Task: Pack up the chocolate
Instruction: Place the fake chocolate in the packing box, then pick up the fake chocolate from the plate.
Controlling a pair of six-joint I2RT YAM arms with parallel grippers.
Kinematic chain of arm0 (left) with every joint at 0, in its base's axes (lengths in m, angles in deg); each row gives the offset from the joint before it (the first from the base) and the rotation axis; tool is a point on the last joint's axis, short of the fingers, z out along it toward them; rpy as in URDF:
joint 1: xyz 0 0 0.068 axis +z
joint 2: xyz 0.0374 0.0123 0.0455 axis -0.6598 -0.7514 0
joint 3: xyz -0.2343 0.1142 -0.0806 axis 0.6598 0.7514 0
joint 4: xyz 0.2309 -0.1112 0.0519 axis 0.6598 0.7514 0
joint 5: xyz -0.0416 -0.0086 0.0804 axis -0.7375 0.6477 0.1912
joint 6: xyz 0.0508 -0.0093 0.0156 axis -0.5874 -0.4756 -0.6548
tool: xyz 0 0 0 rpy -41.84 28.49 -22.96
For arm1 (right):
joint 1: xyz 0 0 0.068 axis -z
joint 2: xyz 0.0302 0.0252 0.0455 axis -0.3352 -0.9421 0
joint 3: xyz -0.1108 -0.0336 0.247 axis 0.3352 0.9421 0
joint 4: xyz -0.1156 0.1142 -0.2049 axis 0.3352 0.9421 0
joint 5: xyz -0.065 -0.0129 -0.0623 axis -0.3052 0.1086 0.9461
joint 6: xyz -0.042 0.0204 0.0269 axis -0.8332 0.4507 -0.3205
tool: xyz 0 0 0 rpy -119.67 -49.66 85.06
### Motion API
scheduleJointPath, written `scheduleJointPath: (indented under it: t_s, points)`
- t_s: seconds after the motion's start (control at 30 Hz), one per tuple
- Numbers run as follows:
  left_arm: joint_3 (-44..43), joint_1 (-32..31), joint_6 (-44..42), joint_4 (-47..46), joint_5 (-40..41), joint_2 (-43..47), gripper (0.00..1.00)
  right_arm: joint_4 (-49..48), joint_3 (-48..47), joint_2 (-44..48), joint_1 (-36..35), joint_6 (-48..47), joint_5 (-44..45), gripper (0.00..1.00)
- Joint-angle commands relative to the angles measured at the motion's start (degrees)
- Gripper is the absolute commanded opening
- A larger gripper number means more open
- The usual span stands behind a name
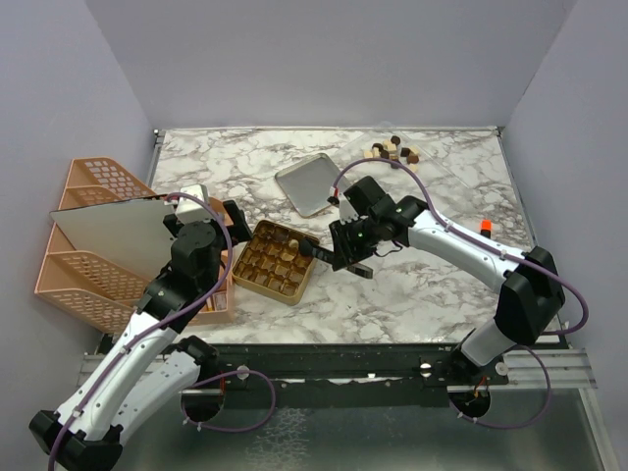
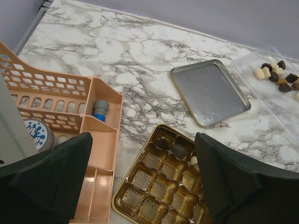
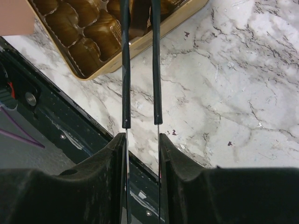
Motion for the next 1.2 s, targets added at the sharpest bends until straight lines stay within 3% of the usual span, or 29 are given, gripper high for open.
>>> scheduleJointPath:
  t_s: [0.0, 0.17, 0.6, 0.87, 1.17]
  points:
    - [1.28, -0.09, 0.10, 0.25, -1.13, 1.28, 0.99, -0.48, -1.21, 0.52, -0.40, 1.32, 2.04, 0.36]
    - [1.33, -0.09, 0.35, -0.06, -1.13, 1.69, 0.99, -0.30, -1.32, 0.62, -0.41, 1.58, 2.37, 0.41]
    - [1.41, -0.09, -2.53, -3.32, -2.84, 1.33, 0.99, 1.16, -7.95, 2.12, -0.41, 4.34, 3.31, 0.34]
    - [0.49, -0.09, -5.03, -4.05, -9.15, -1.64, 0.99, 4.79, -15.96, -1.97, 0.64, 0.61, 23.04, 0.34]
    - [2.35, -0.61, -5.52, -5.63, -13.83, -0.42, 0.99, 4.00, -24.07, -10.72, 9.27, -3.89, 31.43, 0.34]
